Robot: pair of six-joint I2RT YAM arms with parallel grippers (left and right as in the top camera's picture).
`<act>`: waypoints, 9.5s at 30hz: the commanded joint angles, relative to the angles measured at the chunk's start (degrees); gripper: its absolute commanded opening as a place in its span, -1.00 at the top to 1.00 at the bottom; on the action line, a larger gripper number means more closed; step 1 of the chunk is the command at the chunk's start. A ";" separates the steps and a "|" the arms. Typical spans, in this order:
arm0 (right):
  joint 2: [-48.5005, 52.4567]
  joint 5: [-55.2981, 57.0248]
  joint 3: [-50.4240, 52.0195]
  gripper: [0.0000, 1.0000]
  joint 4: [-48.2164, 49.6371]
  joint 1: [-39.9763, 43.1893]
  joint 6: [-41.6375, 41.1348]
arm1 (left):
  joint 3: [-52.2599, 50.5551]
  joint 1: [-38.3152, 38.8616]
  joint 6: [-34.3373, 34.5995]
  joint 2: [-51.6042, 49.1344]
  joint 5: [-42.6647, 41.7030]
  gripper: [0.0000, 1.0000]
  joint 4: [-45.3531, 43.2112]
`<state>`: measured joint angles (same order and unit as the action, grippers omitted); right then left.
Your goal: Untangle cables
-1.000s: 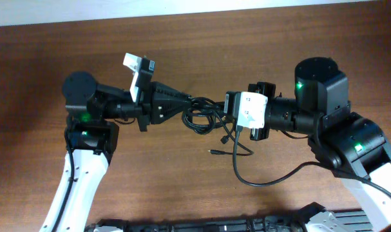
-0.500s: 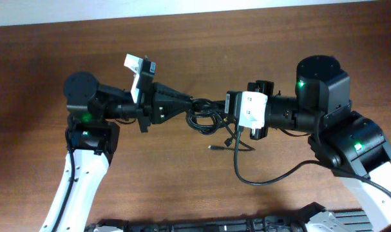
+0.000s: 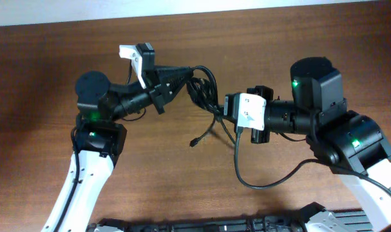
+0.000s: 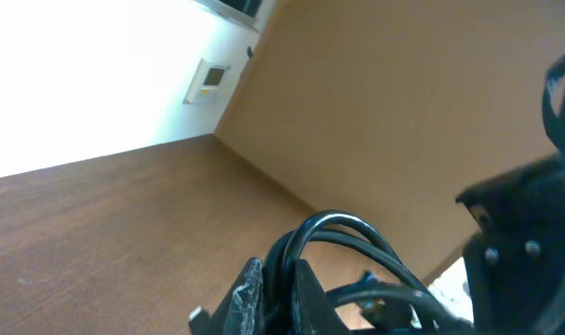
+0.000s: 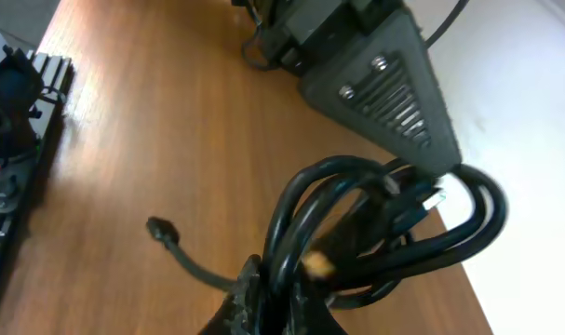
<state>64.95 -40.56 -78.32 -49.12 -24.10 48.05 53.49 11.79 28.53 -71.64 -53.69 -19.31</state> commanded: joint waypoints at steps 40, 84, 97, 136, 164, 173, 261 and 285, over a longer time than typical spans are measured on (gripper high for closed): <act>-1.05 -8.20 -0.50 0.92 0.09 -0.63 28.44 | 0.57 -1.81 -18.01 0.17 -30.64 -0.45 16.22; -1.07 -8.28 -0.50 0.92 -1.53 -0.63 18.75 | 0.57 -7.61 -7.23 0.17 -6.91 1.00 9.81; 2.08 4.87 -0.48 0.92 -5.73 -0.63 3.34 | 0.57 -8.22 2.36 0.17 -6.75 1.00 -4.26; 4.76 64.13 -0.48 -0.77 12.02 -0.59 -36.57 | 0.57 2.45 -8.81 0.20 -32.57 1.00 -17.49; 16.79 14.99 -0.48 -0.89 1.62 -0.63 -76.41 | 0.57 -10.58 5.33 0.20 -12.00 1.00 -8.57; 28.33 2.19 -0.44 -0.58 12.52 -0.70 -83.10 | 0.57 -5.33 5.33 0.20 -11.15 1.00 -10.43; 23.04 27.74 -0.44 0.22 0.20 -0.59 -70.75 | 0.72 6.97 -25.77 -26.29 42.77 -0.99 47.28; 21.84 22.34 -0.50 0.22 1.68 -0.59 -65.88 | 10.43 6.95 -49.35 -7.30 60.87 1.00 42.62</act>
<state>88.84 -14.11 -78.32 -48.64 -24.73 -21.89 61.67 18.94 -12.21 -87.46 2.04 26.46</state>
